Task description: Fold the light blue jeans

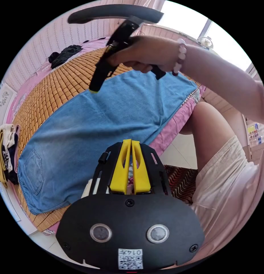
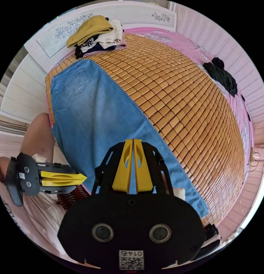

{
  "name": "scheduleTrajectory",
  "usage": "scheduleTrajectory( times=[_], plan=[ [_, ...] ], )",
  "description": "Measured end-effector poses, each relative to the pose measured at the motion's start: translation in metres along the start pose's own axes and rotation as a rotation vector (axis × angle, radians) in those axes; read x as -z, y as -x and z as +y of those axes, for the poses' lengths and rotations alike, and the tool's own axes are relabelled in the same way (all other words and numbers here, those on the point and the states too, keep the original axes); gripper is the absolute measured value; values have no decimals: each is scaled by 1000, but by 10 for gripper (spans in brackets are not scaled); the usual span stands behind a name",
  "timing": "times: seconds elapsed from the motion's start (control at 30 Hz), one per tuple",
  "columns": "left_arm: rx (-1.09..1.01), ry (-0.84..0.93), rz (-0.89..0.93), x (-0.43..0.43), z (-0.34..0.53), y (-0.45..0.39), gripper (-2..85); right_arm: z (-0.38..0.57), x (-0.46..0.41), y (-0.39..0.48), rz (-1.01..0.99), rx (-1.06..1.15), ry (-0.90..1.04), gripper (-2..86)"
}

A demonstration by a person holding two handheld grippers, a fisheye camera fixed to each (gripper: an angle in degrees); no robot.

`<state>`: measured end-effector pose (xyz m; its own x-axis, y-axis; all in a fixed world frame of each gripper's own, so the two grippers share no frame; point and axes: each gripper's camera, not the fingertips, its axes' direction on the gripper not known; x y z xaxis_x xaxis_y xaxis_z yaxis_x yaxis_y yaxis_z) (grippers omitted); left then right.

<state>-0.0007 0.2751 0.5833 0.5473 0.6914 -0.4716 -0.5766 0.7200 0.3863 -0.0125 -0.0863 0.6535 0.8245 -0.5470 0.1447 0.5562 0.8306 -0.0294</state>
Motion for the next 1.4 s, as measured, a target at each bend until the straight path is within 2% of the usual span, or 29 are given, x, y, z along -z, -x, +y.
scheduleTrajectory(
  times=[0.07, 0.3, 0.57, 0.67, 0.87, 1.1, 1.4],
  plan=[
    [-6, -8, -3, 0, 7, -2, -10, -36, -37, 0, 52, 44, 160, -4],
    [22, -23, 46, 4, 13, 4, -10, -86, -58, 9, 96, 125, 260, -4],
    [-16, -13, 60, -3, 8, 2, -10, -149, -85, 17, 134, 226, 485, -5],
    [-20, 25, 63, 1, 6, 3, -10, -162, -88, 12, 106, 236, 512, -7],
    [51, -48, 63, 3, 21, 3, -10, -179, -93, 8, 107, 218, 568, -8],
    [45, -49, 98, 9, 25, 9, -10, -184, -89, 1, 116, 203, 605, -7],
    [63, -68, 33, 19, 30, 0, -10, -172, -81, 6, 241, 233, 693, -5]
  ],
)
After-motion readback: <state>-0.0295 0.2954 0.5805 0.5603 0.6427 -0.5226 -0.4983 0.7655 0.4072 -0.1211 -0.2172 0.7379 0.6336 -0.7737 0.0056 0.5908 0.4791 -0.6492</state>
